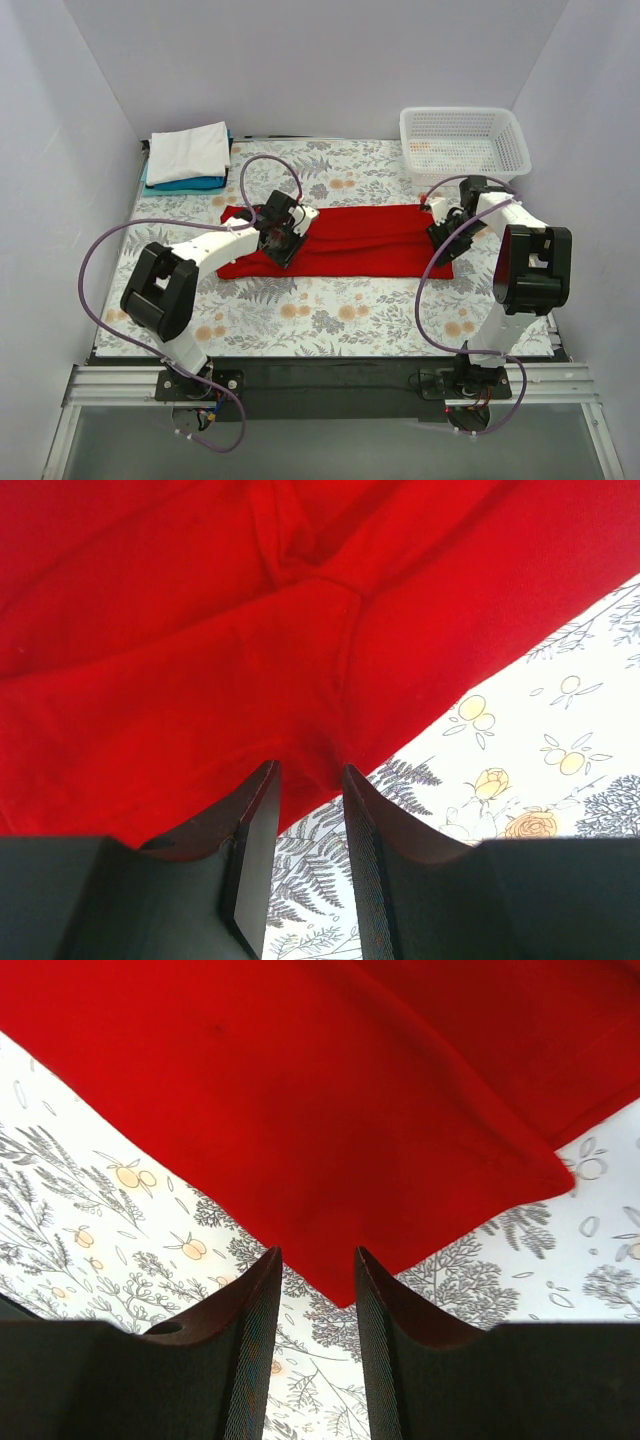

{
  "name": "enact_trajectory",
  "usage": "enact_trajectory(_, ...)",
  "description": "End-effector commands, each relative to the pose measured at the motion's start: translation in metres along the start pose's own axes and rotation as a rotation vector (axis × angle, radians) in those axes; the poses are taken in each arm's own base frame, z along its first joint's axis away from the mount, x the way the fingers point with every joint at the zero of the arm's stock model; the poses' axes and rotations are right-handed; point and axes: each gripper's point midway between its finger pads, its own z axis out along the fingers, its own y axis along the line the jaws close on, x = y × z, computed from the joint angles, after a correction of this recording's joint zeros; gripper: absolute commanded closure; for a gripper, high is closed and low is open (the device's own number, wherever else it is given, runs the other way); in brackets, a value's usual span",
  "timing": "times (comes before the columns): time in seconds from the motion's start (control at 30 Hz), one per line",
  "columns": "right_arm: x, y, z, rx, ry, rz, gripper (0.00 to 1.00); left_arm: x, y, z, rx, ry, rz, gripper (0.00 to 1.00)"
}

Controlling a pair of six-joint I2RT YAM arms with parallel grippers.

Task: Fold and stack the t-shirts
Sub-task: Fold the tshirt

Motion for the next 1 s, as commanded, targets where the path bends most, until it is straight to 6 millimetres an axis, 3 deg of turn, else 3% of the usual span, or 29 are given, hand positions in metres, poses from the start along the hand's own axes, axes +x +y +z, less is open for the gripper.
enact_trajectory(0.0,0.009,-0.005,0.008,0.022,0.011,0.008,0.59,-0.007,0.006,0.004,-0.044,-0.034,-0.013,0.71)
enact_trajectory(0.17,0.016,-0.007,0.015,0.036,0.031,0.004,0.59,-0.017,0.008,0.007,-0.046,-0.046,0.003,0.78)
enact_trajectory(0.53,0.016,-0.007,0.014,0.037,0.026,-0.006,0.59,-0.040,-0.004,-0.010,0.024,-0.098,-0.006,0.67)
enact_trajectory(0.97,0.017,-0.008,0.012,0.046,0.030,-0.011,0.59,-0.015,0.002,0.020,-0.013,0.010,-0.024,0.69)
